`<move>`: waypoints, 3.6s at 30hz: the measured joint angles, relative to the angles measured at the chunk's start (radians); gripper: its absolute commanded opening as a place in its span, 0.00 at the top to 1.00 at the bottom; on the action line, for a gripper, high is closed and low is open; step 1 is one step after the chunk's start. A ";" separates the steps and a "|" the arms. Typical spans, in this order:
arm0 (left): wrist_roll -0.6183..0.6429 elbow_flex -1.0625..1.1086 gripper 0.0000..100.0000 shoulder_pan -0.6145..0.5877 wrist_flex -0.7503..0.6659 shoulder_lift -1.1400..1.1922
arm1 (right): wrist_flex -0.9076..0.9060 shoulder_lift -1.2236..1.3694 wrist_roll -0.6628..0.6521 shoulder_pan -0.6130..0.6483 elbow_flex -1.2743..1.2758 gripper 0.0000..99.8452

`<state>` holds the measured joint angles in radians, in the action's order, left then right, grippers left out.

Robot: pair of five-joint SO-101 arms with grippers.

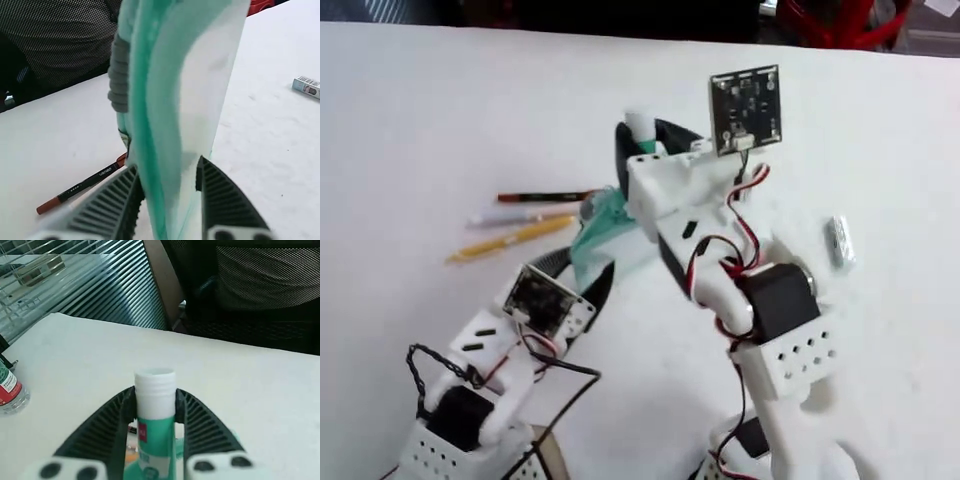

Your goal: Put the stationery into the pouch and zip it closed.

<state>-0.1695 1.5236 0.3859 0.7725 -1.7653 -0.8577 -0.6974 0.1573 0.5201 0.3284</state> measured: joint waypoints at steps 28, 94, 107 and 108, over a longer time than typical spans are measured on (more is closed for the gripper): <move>0.021 -0.005 0.86 -0.038 -0.029 0.000 | 0.118 -0.152 -0.097 0.026 0.172 0.98; 0.058 -0.140 0.98 0.051 -0.064 0.232 | 0.210 -0.203 -0.209 -0.014 0.311 0.97; 0.058 -0.127 0.98 0.032 -0.064 0.232 | -0.130 -0.020 -0.207 -0.066 -0.077 0.65; 0.060 -0.127 0.98 0.021 -0.064 0.232 | -0.137 -0.032 -0.207 -0.095 -0.104 0.66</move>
<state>-0.1097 1.3963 0.4074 0.7081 -1.5336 -0.9943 -0.7296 -0.0499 0.4250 0.2240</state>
